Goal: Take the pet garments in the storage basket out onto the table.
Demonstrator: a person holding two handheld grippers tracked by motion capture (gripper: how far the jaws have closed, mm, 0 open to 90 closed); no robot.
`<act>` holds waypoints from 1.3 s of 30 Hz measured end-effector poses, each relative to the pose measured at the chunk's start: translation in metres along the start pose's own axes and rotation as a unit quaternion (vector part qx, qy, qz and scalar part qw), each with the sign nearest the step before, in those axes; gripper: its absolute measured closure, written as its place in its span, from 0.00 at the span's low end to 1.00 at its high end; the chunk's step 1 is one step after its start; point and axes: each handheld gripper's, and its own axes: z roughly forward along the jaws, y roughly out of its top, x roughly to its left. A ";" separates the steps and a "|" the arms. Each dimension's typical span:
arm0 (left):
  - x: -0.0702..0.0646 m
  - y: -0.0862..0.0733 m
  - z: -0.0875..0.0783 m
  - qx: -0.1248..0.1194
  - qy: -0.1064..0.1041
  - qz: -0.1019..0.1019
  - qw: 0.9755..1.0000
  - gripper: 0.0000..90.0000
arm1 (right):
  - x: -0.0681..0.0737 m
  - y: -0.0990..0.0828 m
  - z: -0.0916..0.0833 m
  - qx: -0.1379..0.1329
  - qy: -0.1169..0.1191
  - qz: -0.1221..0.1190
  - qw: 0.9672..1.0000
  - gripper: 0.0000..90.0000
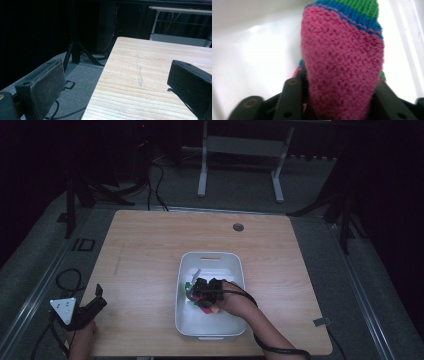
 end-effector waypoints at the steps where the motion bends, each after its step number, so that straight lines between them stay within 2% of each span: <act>1: 0.000 0.000 0.000 0.000 0.000 0.000 1.000 0.02 | 0.000 0.000 0.000 0.000 0.000 0.000 1.000 0.74; 3: 0.000 0.000 0.000 0.000 0.000 0.000 1.000 0.02 | -0.001 -0.001 -0.008 -0.019 0.007 0.008 1.000 0.76; 4: 0.000 0.000 0.000 0.000 0.000 0.000 1.000 0.02 | -0.001 -0.001 -0.008 -0.019 0.007 0.008 1.000 0.76; 5: 0.000 0.000 0.000 0.000 0.000 0.000 1.000 0.02 | -0.002 -0.002 -0.015 -0.034 0.005 0.010 0.999 0.77; 6: 0.000 0.000 0.000 0.000 0.001 0.000 1.000 0.02 | -0.002 -0.002 -0.015 -0.034 0.005 0.010 0.999 0.77; 7: 0.000 0.000 0.000 0.000 0.001 0.000 1.000 0.02 | -0.003 -0.004 -0.027 -0.054 0.009 0.015 0.998 0.77; 11: 0.000 0.000 0.000 0.000 0.001 0.001 1.000 0.02 | -0.004 -0.005 -0.053 -0.089 0.008 0.017 0.996 0.77; 12: 0.000 0.000 0.000 0.000 0.001 0.001 1.000 0.02 | -0.004 -0.005 -0.053 -0.089 0.008 0.017 0.996 0.77; 19: 0.000 0.000 0.000 0.000 0.002 -0.002 1.000 0.02 | -0.012 -0.005 -0.109 -0.150 -0.003 0.017 0.988 0.77; 20: 0.000 0.000 0.000 0.000 0.002 -0.001 1.000 0.02 | -0.014 -0.005 -0.123 -0.161 -0.009 0.015 0.987 0.77; 21: 0.000 0.000 0.000 0.000 0.002 -0.001 1.000 0.02 | -0.014 -0.005 -0.123 -0.161 -0.009 0.015 0.987 0.77; 22: 0.000 0.000 0.000 0.001 0.002 -0.001 1.000 0.02 | -0.017 -0.007 -0.133 -0.170 -0.013 0.018 0.985 0.77; 24: 0.000 0.000 0.000 0.000 0.002 -0.002 1.000 0.02 | -0.019 -0.007 -0.138 -0.174 -0.015 0.019 0.984 0.77; 25: 0.000 0.000 0.000 0.000 0.002 -0.002 1.000 0.02 | -0.023 -0.011 -0.146 -0.182 -0.020 0.023 0.983 0.77; 33: 0.000 0.000 0.000 0.000 0.003 -0.002 1.000 0.02 | -0.038 -0.030 -0.165 -0.199 -0.042 0.049 0.978 0.77; 35: 0.001 0.000 0.000 0.001 0.004 -0.002 1.000 0.02 | -0.046 -0.041 -0.172 -0.203 -0.051 0.065 0.976 0.77; 39: 0.000 0.000 0.000 0.001 0.004 -0.001 1.000 0.02 | -0.054 -0.053 -0.177 -0.207 -0.062 0.078 0.973 0.77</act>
